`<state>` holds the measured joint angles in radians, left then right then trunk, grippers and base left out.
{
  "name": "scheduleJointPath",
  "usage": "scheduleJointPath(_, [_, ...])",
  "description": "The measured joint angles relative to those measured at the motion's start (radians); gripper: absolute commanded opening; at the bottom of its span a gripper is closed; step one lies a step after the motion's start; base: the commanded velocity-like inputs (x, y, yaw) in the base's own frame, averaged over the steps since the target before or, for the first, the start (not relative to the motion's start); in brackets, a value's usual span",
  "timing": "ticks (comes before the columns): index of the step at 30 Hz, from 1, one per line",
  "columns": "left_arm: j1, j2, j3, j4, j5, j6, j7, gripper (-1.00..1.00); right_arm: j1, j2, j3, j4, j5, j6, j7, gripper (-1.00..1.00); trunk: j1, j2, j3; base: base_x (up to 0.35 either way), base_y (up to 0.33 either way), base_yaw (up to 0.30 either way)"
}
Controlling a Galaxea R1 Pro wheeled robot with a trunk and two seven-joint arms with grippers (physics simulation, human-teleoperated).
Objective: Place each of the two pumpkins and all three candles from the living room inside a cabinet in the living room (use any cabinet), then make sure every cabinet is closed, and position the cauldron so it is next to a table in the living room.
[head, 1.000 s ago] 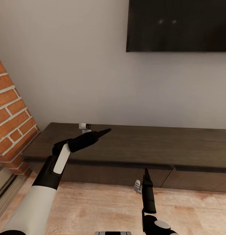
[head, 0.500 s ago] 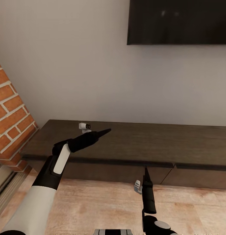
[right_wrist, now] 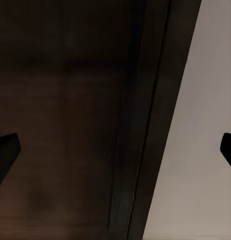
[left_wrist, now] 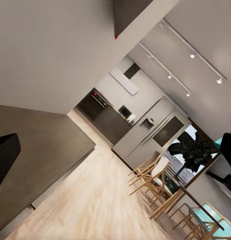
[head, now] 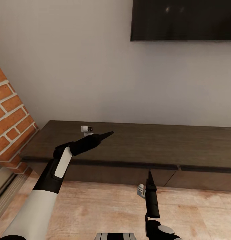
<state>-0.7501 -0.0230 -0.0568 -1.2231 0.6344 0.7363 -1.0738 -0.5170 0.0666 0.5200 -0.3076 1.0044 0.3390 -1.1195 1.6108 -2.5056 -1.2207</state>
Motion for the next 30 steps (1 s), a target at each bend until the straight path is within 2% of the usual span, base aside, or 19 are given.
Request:
scheduleJointPath(10, [0.000,0.000,0.000,0.000,-0.001,0.000,0.000,1.00,0.000,-0.001,0.000,0.000,-0.001,-0.002,0.001,1.00,0.000,0.000,0.000,0.214,0.000,0.000])
scheduleJointPath(30, [0.000,0.000,0.001,0.000,0.001,0.000,0.000,1.00,0.000,-0.001,0.000,0.001,0.006,-0.002,0.005,1.00,0.000,0.000,0.000,0.008,0.000,0.000])
